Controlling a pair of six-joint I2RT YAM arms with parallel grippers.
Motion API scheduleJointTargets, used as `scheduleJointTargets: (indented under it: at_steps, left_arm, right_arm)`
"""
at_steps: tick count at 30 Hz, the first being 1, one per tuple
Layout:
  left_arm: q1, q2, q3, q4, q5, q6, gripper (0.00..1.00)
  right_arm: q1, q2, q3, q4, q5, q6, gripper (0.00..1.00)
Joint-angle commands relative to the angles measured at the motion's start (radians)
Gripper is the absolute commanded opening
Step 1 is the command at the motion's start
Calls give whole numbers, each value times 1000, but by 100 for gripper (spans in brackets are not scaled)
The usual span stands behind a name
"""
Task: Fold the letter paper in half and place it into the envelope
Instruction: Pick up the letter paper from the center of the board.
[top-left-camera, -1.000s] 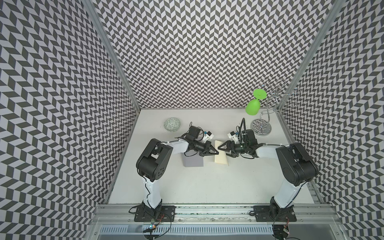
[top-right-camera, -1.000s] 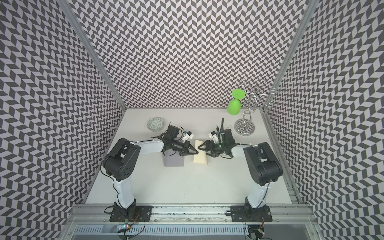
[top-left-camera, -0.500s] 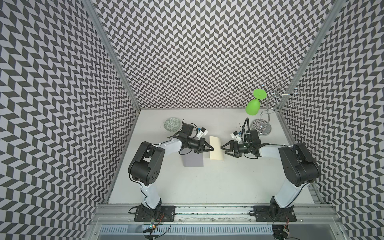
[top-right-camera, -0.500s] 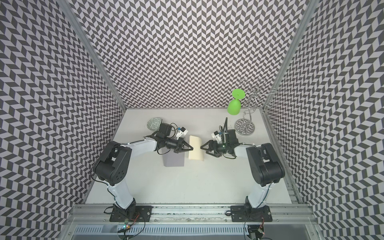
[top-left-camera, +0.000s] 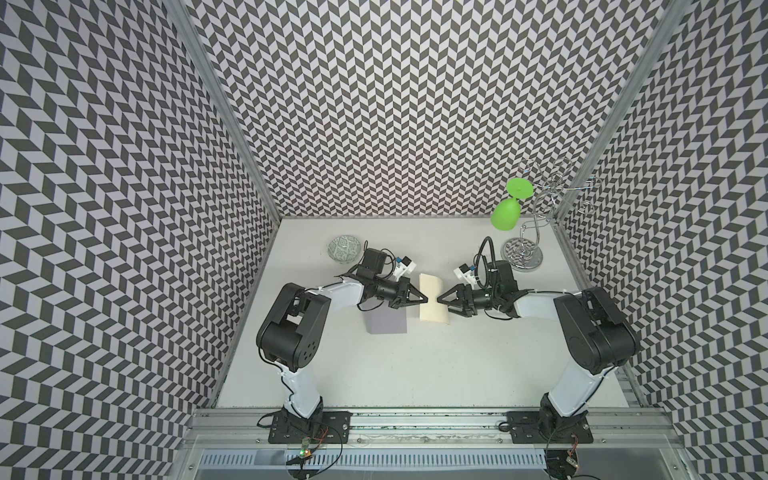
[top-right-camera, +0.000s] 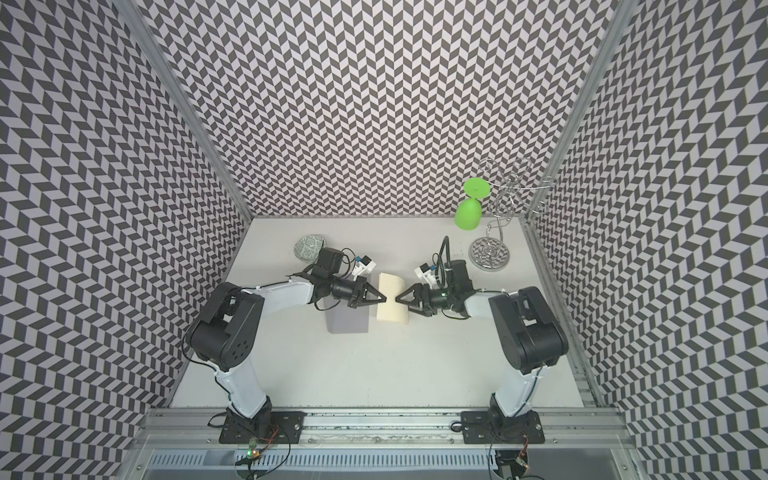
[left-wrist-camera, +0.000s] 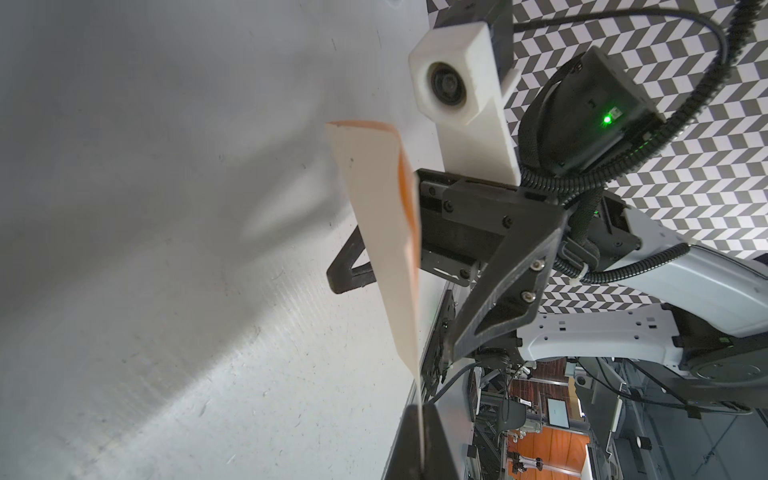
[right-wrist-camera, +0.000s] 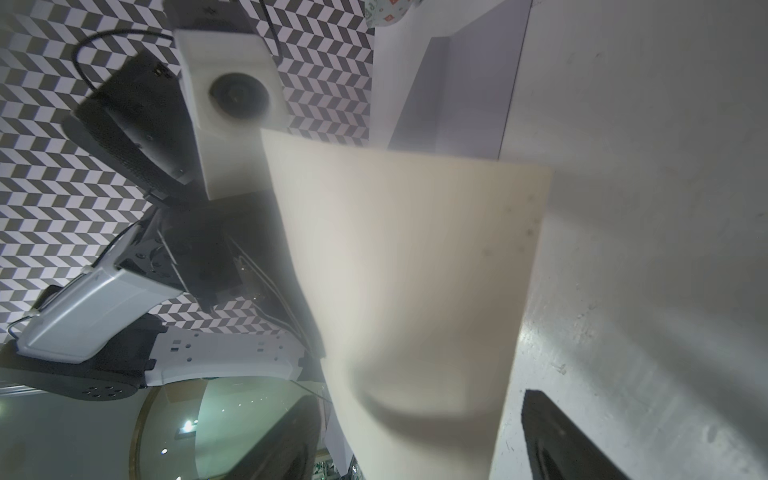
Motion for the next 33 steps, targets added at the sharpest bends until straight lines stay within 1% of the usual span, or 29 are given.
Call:
scheduleJointTargets:
  at_steps: [1, 4, 6, 8, 10, 13, 14, 19, 23, 24, 27, 28, 29, 30, 31, 33]
  left_arm:
    - [-3, 4, -8, 37, 35, -7, 0]
    - [-4, 8, -14, 30, 35, 2, 0]
    - [-4, 12, -25, 34, 35, 3, 0]
    - [-5, 14, -39, 41, 36, -1, 0]
    - [-4, 15, -48, 43, 36, 4, 0]
    - [-5, 21, -50, 29, 37, 22, 0]
    - [-5, 22, -48, 21, 35, 28, 0]
    - [-2, 32, -36, 3, 27, 45, 0]
    - [-1, 35, -11, -66, 7, 93, 0]
    - [0, 33, -5, -81, -4, 103, 2]
    - [4, 23, 9, -107, -53, 120, 24]
    - [8, 20, 21, -129, -74, 133, 38]
    - [14, 17, 43, -166, -103, 156, 49]
    - [18, 11, 64, -199, -142, 177, 55]
    - [27, -2, 82, -228, -201, 190, 59]
    - [53, -45, 88, -234, -318, 189, 62]
  right_arm:
    - [4, -13, -9, 62, -11, 6, 77]
    - [4, -15, -8, 94, -29, 33, 72]
    - [4, -14, 0, 92, -39, 31, 64]
    - [5, -15, 0, 91, -45, 29, 58]
    - [5, -18, -2, 92, -47, 29, 49]
    - [5, -23, -8, 92, -50, 28, 30]
    - [5, -25, -10, 91, -49, 27, 26]
    - [5, -41, -14, 76, -46, 13, 17]
    - [4, -56, 1, 34, -31, -17, 0]
    - [4, -58, 9, 13, -25, -30, 0]
    - [5, -70, 54, -99, 14, -96, 0]
    - [5, -78, 75, -147, 39, -128, 0]
    - [5, -90, 98, -193, 73, -157, 0]
    - [6, -104, 115, -229, 109, -180, 0]
    - [6, -120, 140, -274, 155, -206, 0]
    - [9, -142, 202, -376, 251, -269, 0]
